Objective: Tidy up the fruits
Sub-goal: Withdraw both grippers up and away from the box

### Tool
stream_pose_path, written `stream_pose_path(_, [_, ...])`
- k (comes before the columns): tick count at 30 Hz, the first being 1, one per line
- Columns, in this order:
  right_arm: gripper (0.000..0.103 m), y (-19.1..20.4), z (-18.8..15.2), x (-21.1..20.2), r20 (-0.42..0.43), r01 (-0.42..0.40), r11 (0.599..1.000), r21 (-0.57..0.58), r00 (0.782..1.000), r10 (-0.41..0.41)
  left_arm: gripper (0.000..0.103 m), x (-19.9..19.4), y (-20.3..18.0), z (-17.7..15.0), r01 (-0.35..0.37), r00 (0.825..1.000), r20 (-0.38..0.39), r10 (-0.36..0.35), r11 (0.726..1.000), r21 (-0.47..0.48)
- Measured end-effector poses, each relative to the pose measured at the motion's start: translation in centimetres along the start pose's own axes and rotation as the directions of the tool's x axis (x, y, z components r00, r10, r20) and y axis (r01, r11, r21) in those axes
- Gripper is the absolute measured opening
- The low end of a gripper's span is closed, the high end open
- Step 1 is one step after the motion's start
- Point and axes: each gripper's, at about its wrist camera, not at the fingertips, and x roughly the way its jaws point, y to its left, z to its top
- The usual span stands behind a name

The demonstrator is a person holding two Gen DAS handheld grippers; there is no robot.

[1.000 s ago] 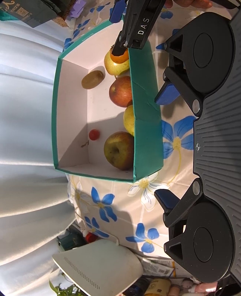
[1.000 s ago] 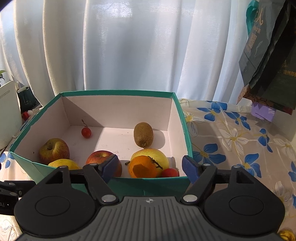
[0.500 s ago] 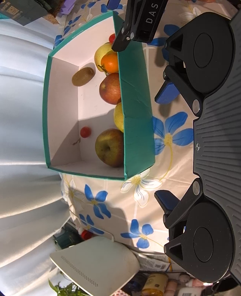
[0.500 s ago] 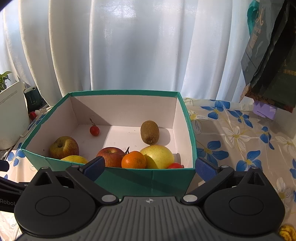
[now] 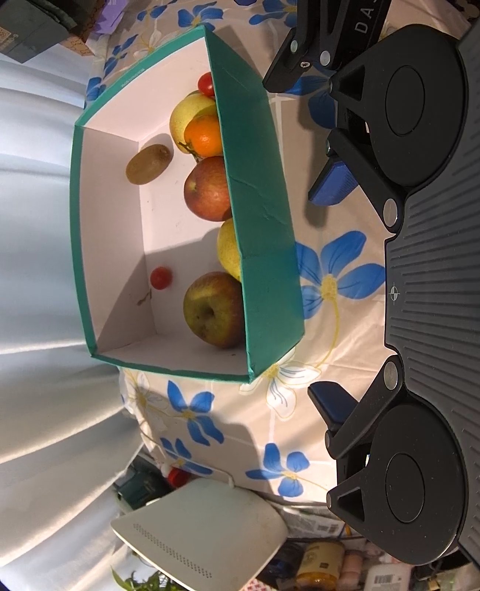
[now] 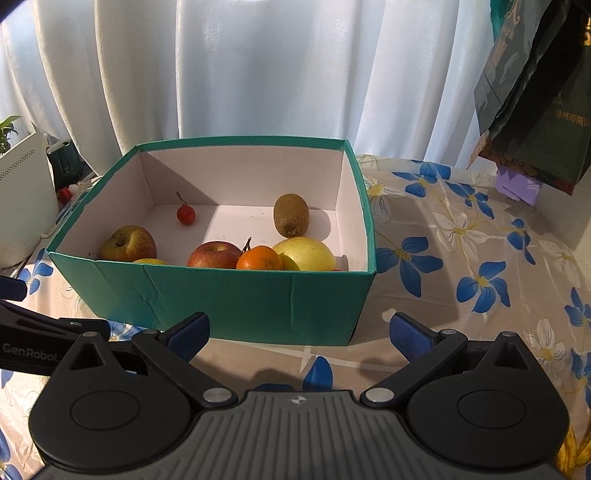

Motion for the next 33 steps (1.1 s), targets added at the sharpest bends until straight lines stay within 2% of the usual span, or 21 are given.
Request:
stream_pose_path(4, [0.103,0.2,0.2,-0.6,-0.012,-0.001,1.000,0.000,1.000,0.001,0.103,0.2,-0.3,0.3,-0.014,1.000,-0.005,0.014,1.000,0.016])
stream_pose_path(7, [0.103,0.6,0.6,-0.6,-0.029,0.034,0.999,-0.009,0.999,-0.034,0.103,0.2,0.0,0.8,-0.005,1.000,-0.002,0.005,1.000,0.002])
stream_pose_path(13, [0.103,0.7,2.4,0.6,-0.164,0.053,0.999,-0.009,0.985,-0.054,0.103,0.3,0.1,2.5,-0.010,1.000,-0.011,0.010,1.000,0.011])
stream_pose_path(16, [0.103,0.4,3.0,1.7,-0.260,0.040,0.999,0.003,0.965,-0.038,0.103,0.7,-0.2,3.0,-0.014,0.999,-0.040,0.016,0.999,0.030])
stream_pose_path(18, [0.103,0.6,3.1,2.3,-0.304,0.053,0.998,-0.017,0.951,-0.056,0.103,0.9,-0.3,3.2,-0.015,0.998,-0.054,0.017,0.999,0.030])
stream_pose_path(20, [0.103,0.9,3.2,2.8,-0.339,0.076,0.995,-0.057,0.936,-0.091,0.103,1.0,-0.4,3.3,0.017,0.997,-0.073,-0.015,0.999,0.030])
stream_pose_path(22, [0.103,1.5,3.4,3.5,-0.391,0.088,0.990,-0.110,0.912,-0.124,0.103,1.4,-0.5,3.4,0.063,0.992,-0.107,-0.060,0.998,0.023])
stream_pose_path(24, [0.103,2.1,3.6,4.0,-0.423,0.093,0.984,-0.149,0.894,-0.149,0.103,1.6,-0.7,3.5,0.073,0.989,-0.131,-0.069,0.997,0.026])
stream_pose_path(28, [0.103,2.9,4.3,4.3,-0.441,0.067,0.979,-0.192,0.885,-0.147,0.103,2.2,-0.8,4.2,0.049,0.986,-0.161,-0.043,0.998,0.032])
stream_pose_path(31, [0.103,3.1,5.0,4.9,-0.450,0.060,0.974,-0.219,0.880,-0.155,0.103,2.9,-0.3,4.9,0.093,0.974,-0.206,-0.096,0.995,-0.024])
stream_pose_path(33, [0.103,2.6,5.4,5.7,-0.476,0.052,0.976,-0.209,0.867,-0.148,0.103,3.4,0.0,5.2,0.121,0.968,-0.217,-0.129,0.991,-0.052])
